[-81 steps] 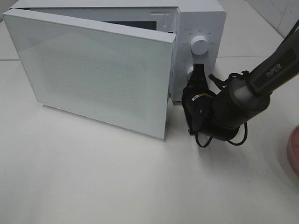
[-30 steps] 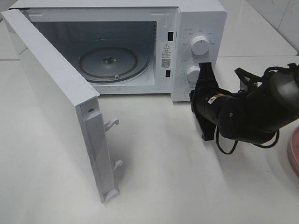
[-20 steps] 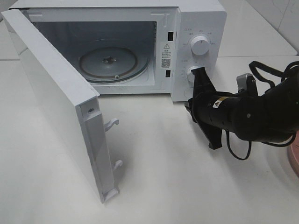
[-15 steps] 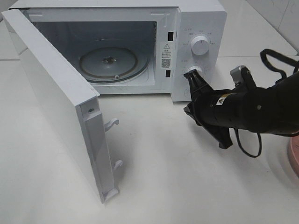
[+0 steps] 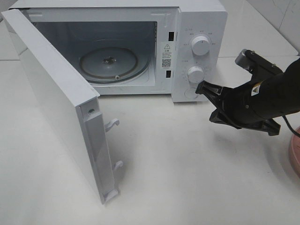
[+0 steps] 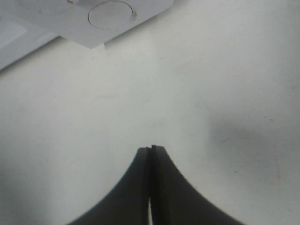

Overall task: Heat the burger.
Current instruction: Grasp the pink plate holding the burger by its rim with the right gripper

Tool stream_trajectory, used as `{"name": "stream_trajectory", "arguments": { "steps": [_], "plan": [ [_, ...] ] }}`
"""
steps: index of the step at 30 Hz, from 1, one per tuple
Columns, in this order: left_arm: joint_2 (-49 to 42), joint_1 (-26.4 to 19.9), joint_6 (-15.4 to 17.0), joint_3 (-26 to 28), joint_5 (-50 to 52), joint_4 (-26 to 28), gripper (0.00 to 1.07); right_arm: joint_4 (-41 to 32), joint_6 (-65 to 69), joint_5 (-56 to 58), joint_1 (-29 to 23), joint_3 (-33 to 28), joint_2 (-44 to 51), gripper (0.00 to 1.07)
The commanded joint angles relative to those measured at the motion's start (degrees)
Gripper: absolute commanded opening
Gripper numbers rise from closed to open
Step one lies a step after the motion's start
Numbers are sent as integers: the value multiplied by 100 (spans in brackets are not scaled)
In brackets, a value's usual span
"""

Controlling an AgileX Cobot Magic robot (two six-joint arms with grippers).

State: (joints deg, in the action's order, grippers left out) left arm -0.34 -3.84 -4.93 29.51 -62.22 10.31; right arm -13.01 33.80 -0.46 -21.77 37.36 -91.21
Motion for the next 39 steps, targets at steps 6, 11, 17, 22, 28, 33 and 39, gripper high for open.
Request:
{"name": "stream_trajectory", "arguments": {
  "steps": [6, 11, 17, 22, 28, 33, 39],
  "plan": [
    [-86, -11, 29, 0, 80, 6, 98, 647, -1375, 1140, 74, 34, 481, 2],
    [-86, -11, 29, 0, 80, 6, 98, 642, -2223, 2429, 74, 321, 544, 7],
    [-86, -11, 29, 0, 80, 6, 98, 733, -2997, 3306, 109, 653, 544, 13],
    [-86, -11, 29, 0, 80, 6, 98, 951, -3111, 3638, 264, 665, 544, 19],
    [-86, -11, 29, 0, 80, 6, 98, 1444, -3151, 4068, 561, 659, 544, 43],
    [-86, -11, 29, 0, 80, 6, 98, 1547, -3168, 4137, 865, 653, 550, 70],
    [-86, -11, 29, 0, 80, 6, 98, 1851, -3168, 4217, 1043, 653, 550, 87]
  ]
}}
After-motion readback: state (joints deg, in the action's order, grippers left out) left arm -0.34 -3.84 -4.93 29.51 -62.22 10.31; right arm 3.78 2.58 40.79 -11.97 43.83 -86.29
